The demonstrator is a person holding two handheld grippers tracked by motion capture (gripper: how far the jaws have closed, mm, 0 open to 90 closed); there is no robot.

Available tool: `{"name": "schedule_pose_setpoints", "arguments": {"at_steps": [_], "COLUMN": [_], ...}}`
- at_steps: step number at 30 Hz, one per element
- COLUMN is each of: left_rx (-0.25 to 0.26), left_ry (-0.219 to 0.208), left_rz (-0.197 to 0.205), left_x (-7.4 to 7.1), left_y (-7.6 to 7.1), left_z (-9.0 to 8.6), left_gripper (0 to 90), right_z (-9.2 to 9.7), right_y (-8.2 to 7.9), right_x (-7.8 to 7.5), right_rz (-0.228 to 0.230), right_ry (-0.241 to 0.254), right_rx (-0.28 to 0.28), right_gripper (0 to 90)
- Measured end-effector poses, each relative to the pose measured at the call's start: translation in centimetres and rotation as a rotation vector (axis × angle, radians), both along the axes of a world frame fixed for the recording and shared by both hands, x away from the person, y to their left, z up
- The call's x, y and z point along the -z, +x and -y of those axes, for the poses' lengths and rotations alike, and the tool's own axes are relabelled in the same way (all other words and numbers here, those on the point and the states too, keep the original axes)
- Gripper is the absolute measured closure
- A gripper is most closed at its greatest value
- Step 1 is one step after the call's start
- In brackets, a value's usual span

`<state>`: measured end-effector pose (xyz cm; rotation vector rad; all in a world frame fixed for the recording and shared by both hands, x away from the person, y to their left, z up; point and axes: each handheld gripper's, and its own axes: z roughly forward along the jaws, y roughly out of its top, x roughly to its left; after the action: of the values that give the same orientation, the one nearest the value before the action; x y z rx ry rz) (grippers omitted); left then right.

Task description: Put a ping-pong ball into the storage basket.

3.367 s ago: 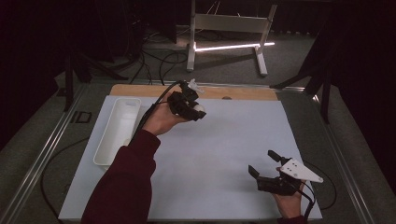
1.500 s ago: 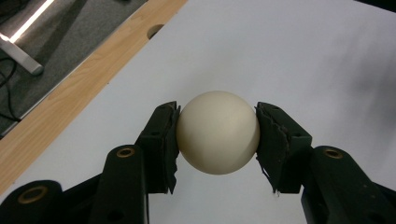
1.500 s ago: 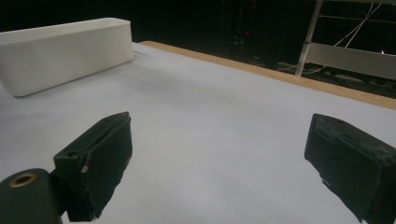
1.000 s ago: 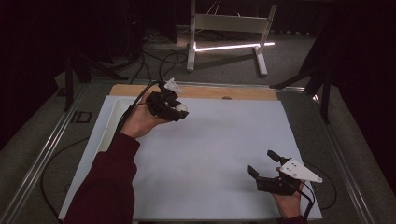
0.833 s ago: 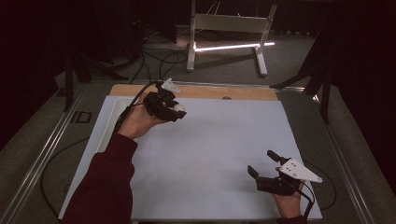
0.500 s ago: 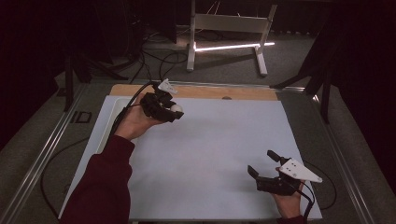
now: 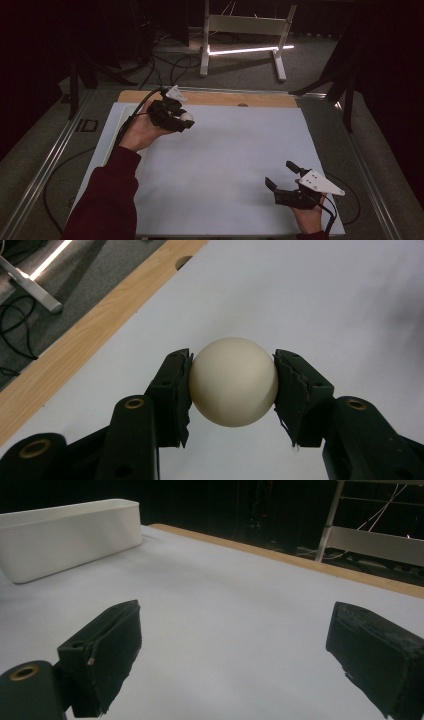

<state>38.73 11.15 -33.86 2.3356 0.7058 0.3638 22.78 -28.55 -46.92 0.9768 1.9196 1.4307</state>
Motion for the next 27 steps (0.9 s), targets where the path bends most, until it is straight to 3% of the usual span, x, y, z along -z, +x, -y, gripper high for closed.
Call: {"name": "schedule_pose_setpoints", "arguments": {"at_steps": [27], "left_rx": [-0.001], "left_ry": [0.008], "left_rz": [0.019], "left_x": [-0.4], "left_y": [-0.9], "left_z": [-1.1], "left_gripper": [51.7], "right_z": [-0.1], "right_y": [0.0], "right_x": [0.0], "right_rz": [-0.002], "right_ry": [-0.001], "right_rx": [0.0], "right_gripper": [7.2]}}
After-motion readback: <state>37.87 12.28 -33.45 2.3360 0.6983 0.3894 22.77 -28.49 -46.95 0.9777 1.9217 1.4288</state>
